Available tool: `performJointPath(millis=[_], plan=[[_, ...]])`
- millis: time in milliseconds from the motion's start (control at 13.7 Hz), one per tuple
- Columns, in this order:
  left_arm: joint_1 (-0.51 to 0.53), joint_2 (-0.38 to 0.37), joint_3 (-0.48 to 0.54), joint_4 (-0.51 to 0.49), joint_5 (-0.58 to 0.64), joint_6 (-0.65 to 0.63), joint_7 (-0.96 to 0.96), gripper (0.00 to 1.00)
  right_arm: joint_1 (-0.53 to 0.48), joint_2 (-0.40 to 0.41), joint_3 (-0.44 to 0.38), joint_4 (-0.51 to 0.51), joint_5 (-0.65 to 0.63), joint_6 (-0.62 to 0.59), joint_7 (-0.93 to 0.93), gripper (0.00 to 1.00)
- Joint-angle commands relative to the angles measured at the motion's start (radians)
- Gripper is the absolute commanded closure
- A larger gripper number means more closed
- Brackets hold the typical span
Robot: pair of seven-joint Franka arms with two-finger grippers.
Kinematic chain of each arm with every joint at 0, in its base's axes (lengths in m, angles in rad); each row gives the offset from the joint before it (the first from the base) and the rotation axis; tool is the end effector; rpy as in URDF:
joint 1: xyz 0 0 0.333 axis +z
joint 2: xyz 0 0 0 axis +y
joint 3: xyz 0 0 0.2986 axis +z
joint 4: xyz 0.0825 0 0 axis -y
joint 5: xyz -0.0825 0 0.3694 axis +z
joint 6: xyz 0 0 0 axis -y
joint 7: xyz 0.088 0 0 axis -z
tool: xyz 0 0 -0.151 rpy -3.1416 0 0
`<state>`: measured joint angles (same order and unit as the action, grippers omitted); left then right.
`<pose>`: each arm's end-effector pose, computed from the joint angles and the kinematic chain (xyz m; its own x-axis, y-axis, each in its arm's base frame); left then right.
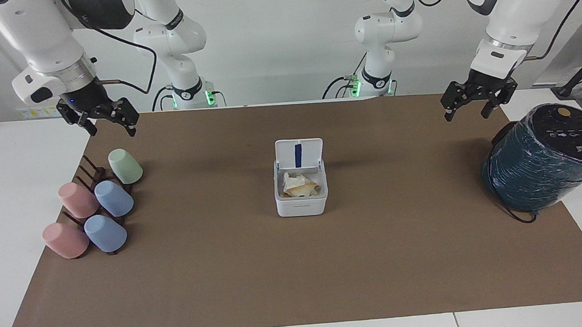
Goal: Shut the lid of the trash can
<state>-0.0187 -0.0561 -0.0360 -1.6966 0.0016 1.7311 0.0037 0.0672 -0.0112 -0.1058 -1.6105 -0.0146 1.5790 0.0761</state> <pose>0.5404 -0.0298 0.5499 0.9942 -0.0585 0.0904 -0.0584 -0.9983 -0.0039 0.5352 -0.0231 0.5517 0.9933 -0.1143 -0.0193 -0.1140 -0.9934 0.0149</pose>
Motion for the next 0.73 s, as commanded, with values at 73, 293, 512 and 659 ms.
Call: performJointPath(millis=[73, 293, 512, 659], plan=[[-0.001, -0.007, 0.002, -0.015, -0.014, 0.015, 0.013, 0.0, -0.017, -0.016, 0.012, -0.014, 0.004, -0.007, -0.01, 0.0], [-0.001, -0.007, 0.002, -0.015, -0.017, 0.013, 0.013, 0.0, -0.017, -0.016, 0.012, -0.014, 0.004, -0.007, -0.01, 0.0], [-0.003, -0.008, 0.002, -0.02, -0.017, 0.008, 0.012, 0.0, -0.017, -0.016, 0.012, -0.014, 0.002, -0.007, -0.01, 0.0], [-0.003, -0.033, 0.002, -0.069, -0.017, 0.014, 0.013, 0.0, -0.017, -0.016, 0.012, -0.014, 0.002, -0.007, -0.01, 0.0]])
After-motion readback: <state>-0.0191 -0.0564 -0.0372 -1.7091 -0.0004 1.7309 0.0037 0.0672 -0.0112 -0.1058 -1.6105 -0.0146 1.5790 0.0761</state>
